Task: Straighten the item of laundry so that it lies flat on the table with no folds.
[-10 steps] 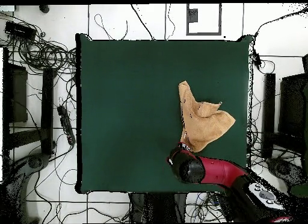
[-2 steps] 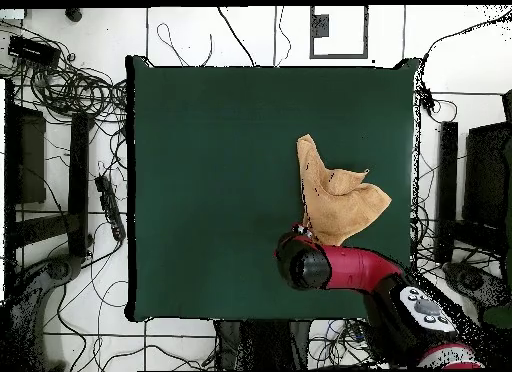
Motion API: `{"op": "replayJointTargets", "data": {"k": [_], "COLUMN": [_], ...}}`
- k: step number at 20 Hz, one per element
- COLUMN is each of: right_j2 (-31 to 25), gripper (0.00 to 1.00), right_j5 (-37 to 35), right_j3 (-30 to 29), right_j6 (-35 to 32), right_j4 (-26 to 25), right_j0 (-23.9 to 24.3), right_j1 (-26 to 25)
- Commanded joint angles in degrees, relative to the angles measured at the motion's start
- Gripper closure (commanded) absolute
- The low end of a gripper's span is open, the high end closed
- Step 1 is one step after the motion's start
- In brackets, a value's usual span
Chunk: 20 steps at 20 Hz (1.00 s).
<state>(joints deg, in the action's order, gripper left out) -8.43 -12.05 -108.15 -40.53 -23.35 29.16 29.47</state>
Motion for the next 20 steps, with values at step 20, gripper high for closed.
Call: {"op": "replayJointTargets", "data": {"k": [20], "right_j2": [-5.39], "gripper": [0.00], "right_j5": [-13.39], "right_j3": [13.07], "right_j6": [-4.23], "right_j4": [-0.11], "right_j0": [2.36], "right_j1": [-5.25]}}
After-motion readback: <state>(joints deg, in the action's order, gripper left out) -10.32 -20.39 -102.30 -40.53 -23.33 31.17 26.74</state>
